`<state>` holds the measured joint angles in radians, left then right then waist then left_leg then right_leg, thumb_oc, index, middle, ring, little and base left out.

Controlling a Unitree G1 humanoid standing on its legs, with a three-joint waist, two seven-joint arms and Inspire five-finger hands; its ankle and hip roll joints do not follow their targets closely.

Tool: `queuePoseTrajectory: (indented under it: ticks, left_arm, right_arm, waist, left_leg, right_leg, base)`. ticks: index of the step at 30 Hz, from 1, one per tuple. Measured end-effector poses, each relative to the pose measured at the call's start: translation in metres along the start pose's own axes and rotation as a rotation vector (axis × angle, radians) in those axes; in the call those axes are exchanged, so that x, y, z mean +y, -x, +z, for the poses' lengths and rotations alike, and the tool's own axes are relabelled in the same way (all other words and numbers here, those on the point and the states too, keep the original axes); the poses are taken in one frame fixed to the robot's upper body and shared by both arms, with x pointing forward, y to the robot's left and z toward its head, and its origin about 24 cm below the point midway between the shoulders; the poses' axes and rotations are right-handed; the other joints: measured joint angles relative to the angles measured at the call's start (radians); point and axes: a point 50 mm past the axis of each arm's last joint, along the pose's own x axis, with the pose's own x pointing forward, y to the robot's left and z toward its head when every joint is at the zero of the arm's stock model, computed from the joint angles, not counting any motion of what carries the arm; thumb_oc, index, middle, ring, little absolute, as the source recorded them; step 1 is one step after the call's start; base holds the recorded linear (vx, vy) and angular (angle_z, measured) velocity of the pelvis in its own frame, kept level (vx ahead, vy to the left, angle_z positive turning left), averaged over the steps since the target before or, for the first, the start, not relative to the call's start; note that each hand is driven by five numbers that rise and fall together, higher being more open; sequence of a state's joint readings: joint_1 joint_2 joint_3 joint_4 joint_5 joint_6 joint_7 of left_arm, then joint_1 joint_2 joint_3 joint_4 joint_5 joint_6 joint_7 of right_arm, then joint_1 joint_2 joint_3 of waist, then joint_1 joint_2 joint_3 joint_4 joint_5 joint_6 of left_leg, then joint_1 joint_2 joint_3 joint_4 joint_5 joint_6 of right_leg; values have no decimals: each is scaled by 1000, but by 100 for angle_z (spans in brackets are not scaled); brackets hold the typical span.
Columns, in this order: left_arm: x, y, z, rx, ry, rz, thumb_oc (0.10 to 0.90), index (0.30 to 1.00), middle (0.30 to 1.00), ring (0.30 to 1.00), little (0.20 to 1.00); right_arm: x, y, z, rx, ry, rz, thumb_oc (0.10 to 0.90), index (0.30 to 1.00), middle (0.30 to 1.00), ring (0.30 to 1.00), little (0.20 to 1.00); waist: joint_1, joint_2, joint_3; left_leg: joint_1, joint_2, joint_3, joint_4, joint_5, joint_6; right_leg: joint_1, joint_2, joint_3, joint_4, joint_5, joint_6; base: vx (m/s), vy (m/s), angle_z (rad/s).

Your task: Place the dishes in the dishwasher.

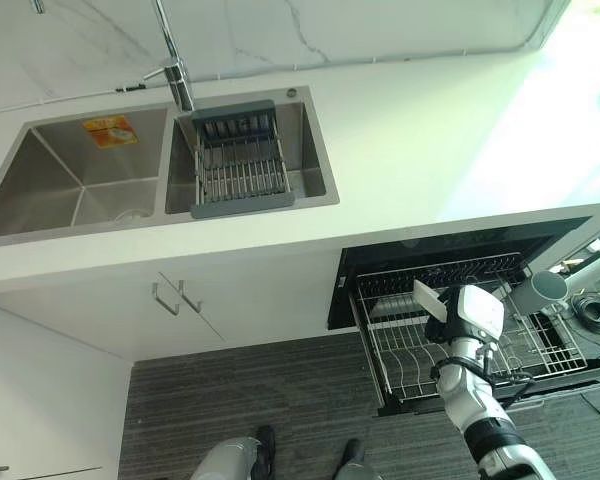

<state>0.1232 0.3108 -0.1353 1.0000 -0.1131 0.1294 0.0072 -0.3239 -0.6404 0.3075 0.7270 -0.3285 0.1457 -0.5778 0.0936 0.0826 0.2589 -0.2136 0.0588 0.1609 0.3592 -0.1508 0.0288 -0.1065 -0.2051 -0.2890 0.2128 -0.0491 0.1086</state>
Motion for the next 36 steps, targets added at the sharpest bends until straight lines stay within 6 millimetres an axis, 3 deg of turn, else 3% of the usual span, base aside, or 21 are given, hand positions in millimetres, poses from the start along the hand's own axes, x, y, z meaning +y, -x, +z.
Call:
queuePoseTrajectory:
  ticks: [4, 11, 14, 16, 23, 28, 31, 36]
  left_arm:
    - [-1, -2, 34, -96, -21, -27, 800, 900, 900, 900, 900]
    - [-3, -1, 44, -131, 4, -49, 800, 900, 900, 900, 900]
    - [-3, -1, 41, -124, 31, -53, 800, 900, 900, 900, 900]
    - [-3, -1, 43, -129, 31, -53, 800, 900, 900, 900, 900]
    - [-4, 1, 54, -169, 31, -60, 800, 900, 900, 900, 900]
    - [1, 1, 52, -160, 28, -47, 800, 900, 900, 900, 900]
    - [15, 1, 51, -142, 32, -11, 800, 900, 900, 900, 900]
    - [25, 1, 54, -133, 49, 20, 800, 900, 900, 900, 900]
  right_arm:
    - [-18, -22, -3, 58, 42, -44, 400, 300, 300, 300, 300]
    - [-23, -33, -12, 144, 32, -24, 400, 300, 300, 300, 300]
    - [-26, -37, -5, 129, 19, 2, 573, 559, 559, 559, 559]
    - [-28, -40, -1, 113, 9, 10, 800, 900, 900, 900, 900]
    - [-22, -40, 3, 123, -52, 118, 800, 900, 900, 900, 900]
    - [-12, -37, -6, 222, -149, 262, 800, 900, 900, 900, 900]
    - [-11, -38, 12, 160, -228, 351, 800, 900, 900, 900, 900]
    - [-15, -29, 29, 93, -444, 493, 800, 900, 900, 900, 900]
  waist:
    - [23, 41, 33]
    - [47, 54, 75]
    - [47, 54, 75]
    - [47, 54, 75]
    - [48, 35, 80]
    - [44, -18, 77]
    - [33, -65, 75]
    - [5, -115, 53]
  left_leg:
    - [-58, -12, -3, -1, 27, 9]
    - [-68, -28, -5, -21, 43, 13]
    - [-68, -31, -4, -26, 45, 15]
    - [-67, -31, -4, -27, 45, 15]
    - [-53, -28, 0, -28, 45, 15]
    - [-22, -24, 5, -30, 42, 12]
    - [-11, -11, 26, -23, 35, 11]
    - [-1, 9, 36, 20, 2, 12]
  right_leg:
    - [-67, -12, 0, 24, 10, 0]
    - [-89, -21, 2, 30, 11, 2]
    - [-92, -24, 2, 25, 13, 3]
    - [-91, -24, 3, 22, 13, 3]
    - [-75, -16, 6, 11, 26, 2]
    - [-49, -11, 12, -9, 30, -3]
    - [-41, 1, 32, -22, 38, -10]
    - [-7, 16, 37, -27, 49, -2]
  base:
    - [-121, -1, 6]
    - [-93, 19, 2]
    - [-42, 17, -1]
    - [0, 0, 0]
    - [-9, 7, -2]
    - [32, 13, -5]
    - [63, 3, -19]
    - [93, -14, -8]
